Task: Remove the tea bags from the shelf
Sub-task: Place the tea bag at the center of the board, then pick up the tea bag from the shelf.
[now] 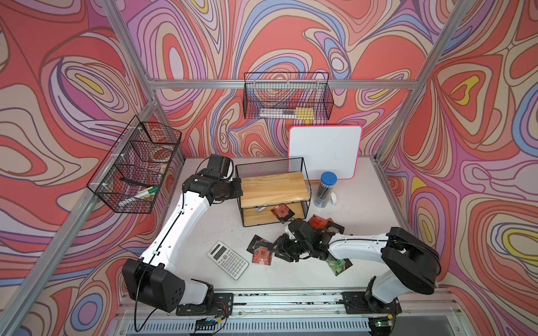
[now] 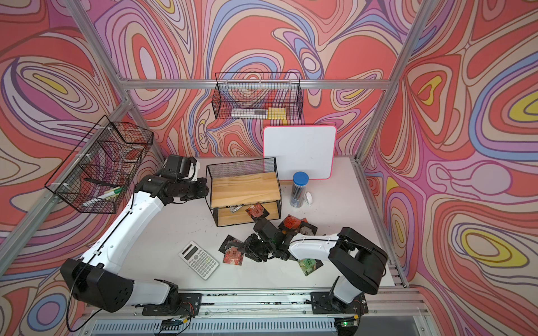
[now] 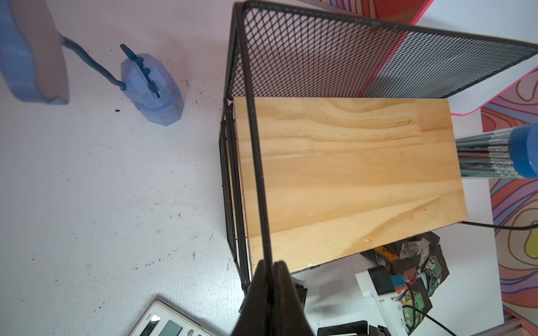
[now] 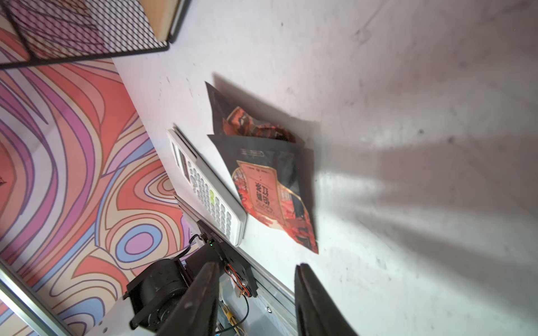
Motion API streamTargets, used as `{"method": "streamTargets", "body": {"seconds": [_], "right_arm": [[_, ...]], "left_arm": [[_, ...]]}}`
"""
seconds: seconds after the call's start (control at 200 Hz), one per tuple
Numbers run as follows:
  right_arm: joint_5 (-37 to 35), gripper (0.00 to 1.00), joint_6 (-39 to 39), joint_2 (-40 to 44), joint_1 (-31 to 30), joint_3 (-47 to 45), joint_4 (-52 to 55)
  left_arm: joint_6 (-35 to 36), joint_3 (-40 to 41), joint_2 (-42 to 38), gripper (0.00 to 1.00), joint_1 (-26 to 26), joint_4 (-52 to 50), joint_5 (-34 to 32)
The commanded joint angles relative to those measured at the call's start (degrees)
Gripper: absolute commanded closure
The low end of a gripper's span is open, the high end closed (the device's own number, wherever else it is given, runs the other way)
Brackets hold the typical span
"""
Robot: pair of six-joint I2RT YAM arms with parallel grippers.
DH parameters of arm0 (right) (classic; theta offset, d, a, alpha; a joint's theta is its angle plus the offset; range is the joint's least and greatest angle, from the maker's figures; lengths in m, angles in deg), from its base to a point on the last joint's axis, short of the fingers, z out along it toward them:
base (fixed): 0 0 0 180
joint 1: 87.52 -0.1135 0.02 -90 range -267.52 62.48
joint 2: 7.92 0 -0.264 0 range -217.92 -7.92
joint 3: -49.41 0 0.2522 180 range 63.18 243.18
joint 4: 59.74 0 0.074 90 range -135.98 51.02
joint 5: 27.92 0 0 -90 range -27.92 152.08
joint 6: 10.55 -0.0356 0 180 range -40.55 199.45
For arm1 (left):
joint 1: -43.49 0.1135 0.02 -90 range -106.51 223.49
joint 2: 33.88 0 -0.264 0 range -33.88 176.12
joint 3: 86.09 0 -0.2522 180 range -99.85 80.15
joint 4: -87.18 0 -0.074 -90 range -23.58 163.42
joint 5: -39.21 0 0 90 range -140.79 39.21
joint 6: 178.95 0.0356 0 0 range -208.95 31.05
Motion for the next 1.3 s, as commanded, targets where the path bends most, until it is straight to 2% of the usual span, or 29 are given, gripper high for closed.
{"method": "streamTargets", "body": {"seconds": [0.0, 0.115, 0.24, 0.476, 0.841, 1.051, 1.297], "right_arm": [[-8.36, 0.55, -2.97, 5.13, 0.25, -0.76, 2.68], [-17.54, 0.55, -6.84, 8.25, 1.30, -3.53, 0.23], [-24.50, 0.55, -9.13, 6.79, 2.44, -3.36, -3.06], [-30.20, 0.53, -14.50, -0.02, 5.49, -5.27, -12.12], [-31.27, 0.54, -18.20, -12.49, 9.00, -1.94, -22.04], [-31.57, 0.56, -20.03, -17.89, 9.05, 0.75, -22.12], [-30.39, 0.63, -21.99, -19.22, 8.87, 3.32, -16.93]], "left_arm": [[1.72, 0.45, -0.06, 1.00, -0.07, -2.32, -0.32], [1.68, 0.80, -0.12, 1.00, -0.02, -2.25, -0.23], [1.57, 1.42, -0.18, 1.00, -0.07, -1.58, 0.07], [1.72, 1.42, -0.25, 1.00, -0.07, -1.59, -0.07], [1.77, 1.42, 0.01, 1.00, -0.07, -1.27, 0.14], [1.94, 0.98, 0.11, 1.00, -0.07, -1.43, 0.08], [2.16, 0.98, 0.10, 1.00, -0.07, -1.43, 0.16]]}}
